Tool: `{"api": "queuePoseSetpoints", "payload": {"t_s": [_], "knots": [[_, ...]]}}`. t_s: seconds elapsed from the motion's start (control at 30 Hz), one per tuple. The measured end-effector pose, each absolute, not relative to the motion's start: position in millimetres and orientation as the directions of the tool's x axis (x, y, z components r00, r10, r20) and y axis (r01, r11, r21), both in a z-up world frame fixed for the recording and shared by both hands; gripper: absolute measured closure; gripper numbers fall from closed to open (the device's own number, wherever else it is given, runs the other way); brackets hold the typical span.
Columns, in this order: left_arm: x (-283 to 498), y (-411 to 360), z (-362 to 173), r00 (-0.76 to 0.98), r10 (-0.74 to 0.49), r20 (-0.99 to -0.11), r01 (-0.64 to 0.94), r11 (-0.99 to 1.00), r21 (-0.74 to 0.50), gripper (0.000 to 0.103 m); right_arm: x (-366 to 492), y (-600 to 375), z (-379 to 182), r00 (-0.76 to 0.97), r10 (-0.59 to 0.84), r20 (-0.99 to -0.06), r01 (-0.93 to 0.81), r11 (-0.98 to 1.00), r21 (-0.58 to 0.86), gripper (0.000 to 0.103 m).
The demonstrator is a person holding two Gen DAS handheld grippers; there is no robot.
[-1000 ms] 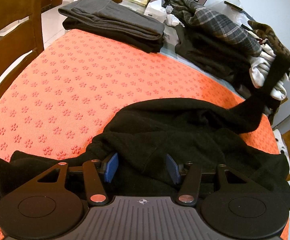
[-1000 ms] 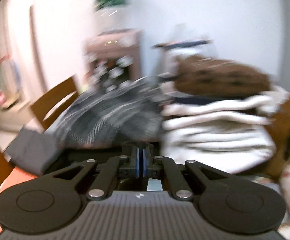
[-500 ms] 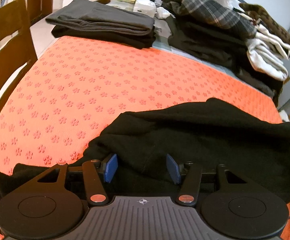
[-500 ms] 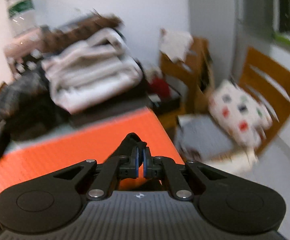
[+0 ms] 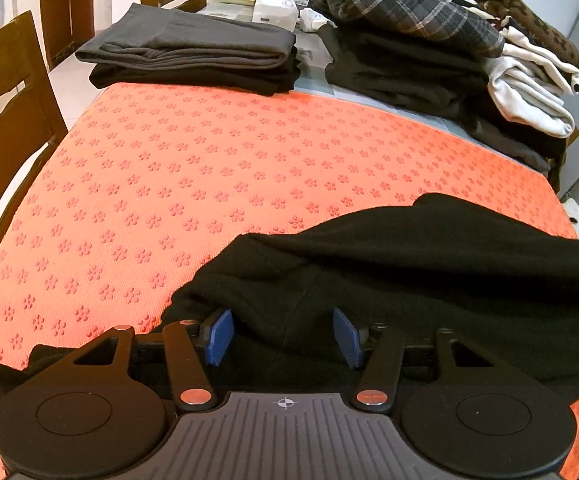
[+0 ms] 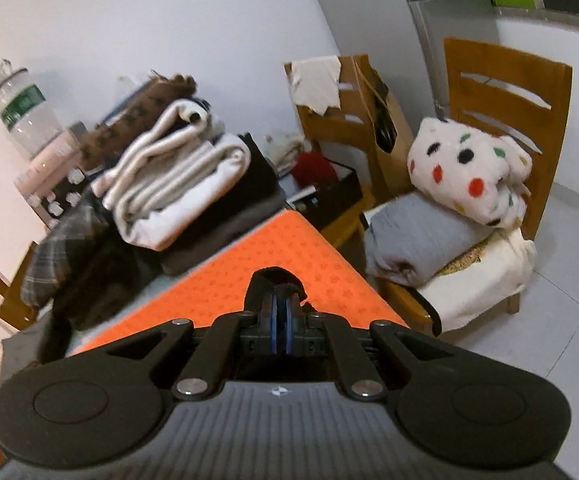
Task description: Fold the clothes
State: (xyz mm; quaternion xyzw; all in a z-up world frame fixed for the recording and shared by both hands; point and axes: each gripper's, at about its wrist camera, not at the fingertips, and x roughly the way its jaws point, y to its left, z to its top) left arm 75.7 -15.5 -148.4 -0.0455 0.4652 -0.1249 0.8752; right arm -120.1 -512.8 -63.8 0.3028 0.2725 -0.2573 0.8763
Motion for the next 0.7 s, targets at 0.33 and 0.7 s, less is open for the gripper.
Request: {"api": "queuePoseSetpoints", "payload": {"t_s": [0.33,0.7], "knots": [[62.4,-13.6,-133.4,0.564,-0.265,-0.783,0.213,0.962,-0.172,0.046,-162.6,-499.2,-127.8,0.580,-0.315,-0.751,0.739,0.593,0.321,0.086],[74.6,-8.6,-120.4,0.572,-0.394,-0.719,0.114,0.907,-0.406,0.046,-162.4,-502.8,-123.1,0.596,-0.316,-0.738,0.719,0.619,0.316,0.062]]}}
